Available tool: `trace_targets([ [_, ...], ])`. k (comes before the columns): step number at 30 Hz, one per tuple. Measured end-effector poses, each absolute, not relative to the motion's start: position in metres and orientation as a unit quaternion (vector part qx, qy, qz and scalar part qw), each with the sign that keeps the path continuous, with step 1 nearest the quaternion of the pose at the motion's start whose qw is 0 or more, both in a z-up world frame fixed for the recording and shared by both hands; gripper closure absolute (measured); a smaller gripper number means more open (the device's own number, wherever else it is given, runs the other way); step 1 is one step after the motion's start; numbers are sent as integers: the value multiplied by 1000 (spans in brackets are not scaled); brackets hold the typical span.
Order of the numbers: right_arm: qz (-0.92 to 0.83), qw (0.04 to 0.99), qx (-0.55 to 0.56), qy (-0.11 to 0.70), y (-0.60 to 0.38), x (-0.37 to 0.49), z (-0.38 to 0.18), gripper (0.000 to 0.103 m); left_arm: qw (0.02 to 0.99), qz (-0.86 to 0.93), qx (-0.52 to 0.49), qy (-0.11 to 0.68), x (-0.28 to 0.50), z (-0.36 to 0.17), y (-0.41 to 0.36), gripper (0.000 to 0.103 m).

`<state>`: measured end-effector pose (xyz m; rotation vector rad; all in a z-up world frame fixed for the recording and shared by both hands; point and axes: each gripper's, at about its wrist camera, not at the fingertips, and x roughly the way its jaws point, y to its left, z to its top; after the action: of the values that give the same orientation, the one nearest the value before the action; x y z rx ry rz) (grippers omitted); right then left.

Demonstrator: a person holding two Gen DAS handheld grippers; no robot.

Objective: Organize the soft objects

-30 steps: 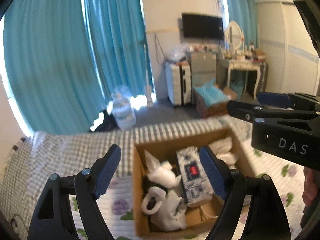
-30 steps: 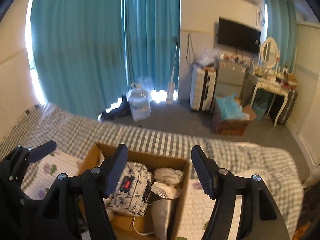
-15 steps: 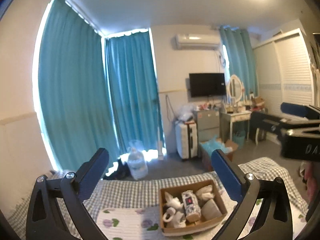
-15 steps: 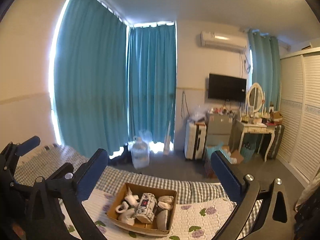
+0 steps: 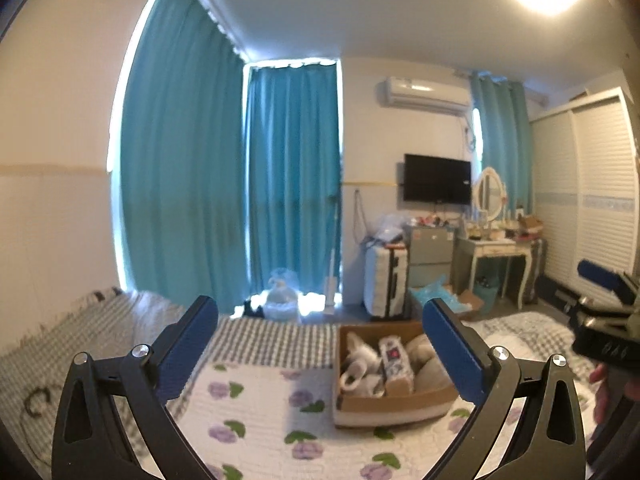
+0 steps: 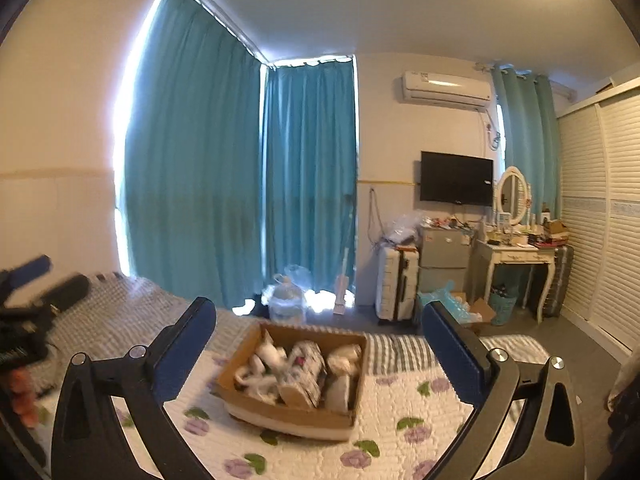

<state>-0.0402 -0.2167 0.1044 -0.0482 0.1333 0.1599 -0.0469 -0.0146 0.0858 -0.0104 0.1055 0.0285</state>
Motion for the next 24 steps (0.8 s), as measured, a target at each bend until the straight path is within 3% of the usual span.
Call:
trace_targets([
  [8,64,986,-19,150,-217,4,19,0,992,21,-1,123,-18,13,-16,0],
  [24,63,985,-26,156,-216,8,19,0,989,28,10,147,-12,-6,-19,0],
])
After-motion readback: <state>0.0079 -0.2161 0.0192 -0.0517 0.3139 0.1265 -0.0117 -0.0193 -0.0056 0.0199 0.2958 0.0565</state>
